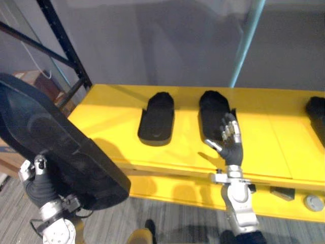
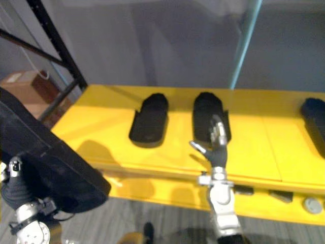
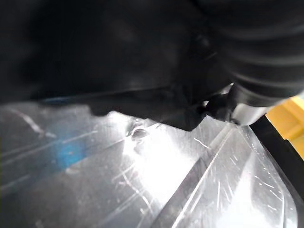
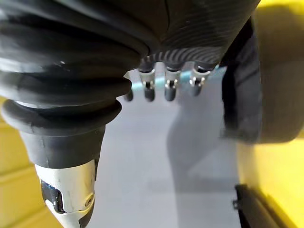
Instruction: Walk over and take plastic housings, then place them on the shelf
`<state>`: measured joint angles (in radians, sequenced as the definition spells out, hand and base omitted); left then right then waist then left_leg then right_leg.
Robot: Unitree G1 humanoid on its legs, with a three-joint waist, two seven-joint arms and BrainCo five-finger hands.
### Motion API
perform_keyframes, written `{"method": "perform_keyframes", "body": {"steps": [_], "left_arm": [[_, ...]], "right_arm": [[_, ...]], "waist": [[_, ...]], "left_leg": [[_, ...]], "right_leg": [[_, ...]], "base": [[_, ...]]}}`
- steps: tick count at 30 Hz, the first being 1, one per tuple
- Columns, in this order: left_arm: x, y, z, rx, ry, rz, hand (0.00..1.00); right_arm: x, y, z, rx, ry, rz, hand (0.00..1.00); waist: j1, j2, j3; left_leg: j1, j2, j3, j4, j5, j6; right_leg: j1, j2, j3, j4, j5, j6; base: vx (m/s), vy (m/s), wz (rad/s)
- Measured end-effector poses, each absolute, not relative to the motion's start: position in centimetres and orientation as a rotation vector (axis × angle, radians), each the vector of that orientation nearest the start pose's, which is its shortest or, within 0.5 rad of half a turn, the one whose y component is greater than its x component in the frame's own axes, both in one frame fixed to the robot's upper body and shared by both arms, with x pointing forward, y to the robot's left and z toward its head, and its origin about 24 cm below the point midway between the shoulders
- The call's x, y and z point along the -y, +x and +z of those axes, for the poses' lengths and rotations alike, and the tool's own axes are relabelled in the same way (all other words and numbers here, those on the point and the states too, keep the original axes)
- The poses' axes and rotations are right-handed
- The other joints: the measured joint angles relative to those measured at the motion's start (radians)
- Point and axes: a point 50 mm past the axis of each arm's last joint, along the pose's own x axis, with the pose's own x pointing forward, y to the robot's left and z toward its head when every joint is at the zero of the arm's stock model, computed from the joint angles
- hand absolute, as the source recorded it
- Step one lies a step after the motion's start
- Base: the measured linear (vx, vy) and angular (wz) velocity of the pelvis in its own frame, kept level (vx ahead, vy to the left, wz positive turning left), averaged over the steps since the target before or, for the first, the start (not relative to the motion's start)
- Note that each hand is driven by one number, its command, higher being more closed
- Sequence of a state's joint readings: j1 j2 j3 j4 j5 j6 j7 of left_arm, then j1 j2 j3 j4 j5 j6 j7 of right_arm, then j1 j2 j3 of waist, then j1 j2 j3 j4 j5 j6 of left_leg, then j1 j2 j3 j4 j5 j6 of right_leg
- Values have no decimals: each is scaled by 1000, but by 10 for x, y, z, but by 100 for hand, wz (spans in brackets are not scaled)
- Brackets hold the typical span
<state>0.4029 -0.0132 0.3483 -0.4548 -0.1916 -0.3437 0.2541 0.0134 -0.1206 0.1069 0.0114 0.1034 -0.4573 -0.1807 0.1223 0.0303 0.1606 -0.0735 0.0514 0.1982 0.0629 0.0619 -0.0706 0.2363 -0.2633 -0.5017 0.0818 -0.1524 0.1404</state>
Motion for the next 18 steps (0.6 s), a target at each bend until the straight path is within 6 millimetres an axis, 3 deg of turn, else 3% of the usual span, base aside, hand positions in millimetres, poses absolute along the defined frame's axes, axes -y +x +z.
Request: {"method": "perform_keyframes", "body": {"steps": [4,7,12,18], "left_arm": [[-255,139,102,439,-2,682,100],[-257,138,103,437,35,709,100],[-282,117,112,441,159,877,100],[-312,99,125,416,301,986,100]], "right_arm": [[159,239,85,455,35,-170,0],[170,232,92,494,28,-285,0],[221,202,82,438,-36,-657,0],[255,177,72,377,-94,-937,0]], "waist": [[-7,-2,0],[-25,-2,0],[-37,-12,-3],[-56,-7,-25]], "left_leg": [[1,5,-17,7,1,-1],[3,4,-31,-4,-1,-3],[28,2,2,-46,-2,-4],[60,8,30,-72,-2,-5]], "right_leg": [[0,6,14,-7,21,31],[-5,7,15,-6,28,23],[-29,-2,42,1,42,9],[-30,-4,61,8,42,9]], "base": [[30,-40,-13],[20,-9,-4],[43,32,-18],[41,-4,-14]]}}
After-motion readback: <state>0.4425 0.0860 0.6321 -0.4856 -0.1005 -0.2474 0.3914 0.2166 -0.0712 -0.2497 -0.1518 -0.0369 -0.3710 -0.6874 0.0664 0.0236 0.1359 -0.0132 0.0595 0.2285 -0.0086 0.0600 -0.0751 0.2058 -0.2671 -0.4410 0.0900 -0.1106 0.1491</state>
